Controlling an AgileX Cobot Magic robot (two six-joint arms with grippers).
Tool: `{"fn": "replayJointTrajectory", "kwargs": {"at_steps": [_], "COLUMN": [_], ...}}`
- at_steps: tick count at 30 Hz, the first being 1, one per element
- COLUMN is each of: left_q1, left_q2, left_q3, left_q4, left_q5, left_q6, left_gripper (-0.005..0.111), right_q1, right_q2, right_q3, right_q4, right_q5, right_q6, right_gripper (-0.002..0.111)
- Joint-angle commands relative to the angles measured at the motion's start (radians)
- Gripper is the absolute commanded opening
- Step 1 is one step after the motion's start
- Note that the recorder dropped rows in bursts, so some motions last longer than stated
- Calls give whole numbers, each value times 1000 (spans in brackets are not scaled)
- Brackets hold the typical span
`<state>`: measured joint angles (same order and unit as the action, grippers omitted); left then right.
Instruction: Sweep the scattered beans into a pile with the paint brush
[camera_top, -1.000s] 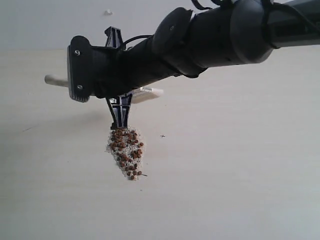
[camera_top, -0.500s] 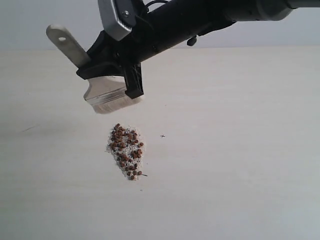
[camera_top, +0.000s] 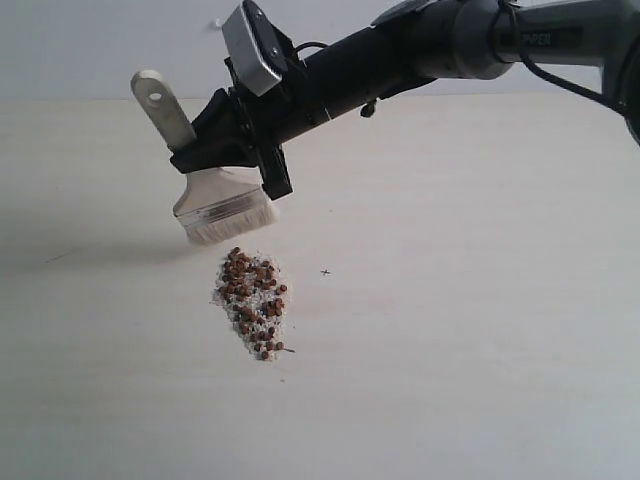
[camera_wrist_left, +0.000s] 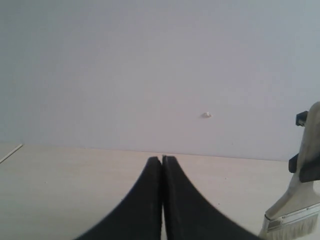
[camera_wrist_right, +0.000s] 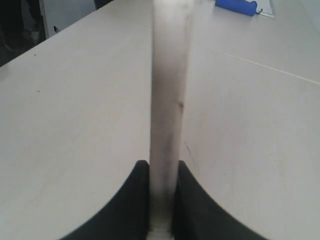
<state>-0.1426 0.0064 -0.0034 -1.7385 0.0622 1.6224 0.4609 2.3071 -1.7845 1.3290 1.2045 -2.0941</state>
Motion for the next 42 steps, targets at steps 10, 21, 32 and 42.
{"fn": "replayJointTrajectory", "kwargs": {"at_steps": [10,21,32,42], "left_q1": [3,3,3,3], "left_q2": [-6,-6,-6,-6], "left_q3": [3,3,3,3], "left_q4": [-6,-6,-6,-6], "left_q5": [-8,-8,-8,-8], "left_q6": [1,1,-1,-1], "left_gripper": [0,0,0,0], "right_q1": [-16,-25,-25,-19], "right_q2": [138,210,210,201], "right_q3": [-189,-185,-185,-185], "right_q4": [-92,-102,-183,-183], "right_q5": [17,17,17,17], "right_q6": [-20,24,262,409], "right_gripper": [0,0,0,0]}}
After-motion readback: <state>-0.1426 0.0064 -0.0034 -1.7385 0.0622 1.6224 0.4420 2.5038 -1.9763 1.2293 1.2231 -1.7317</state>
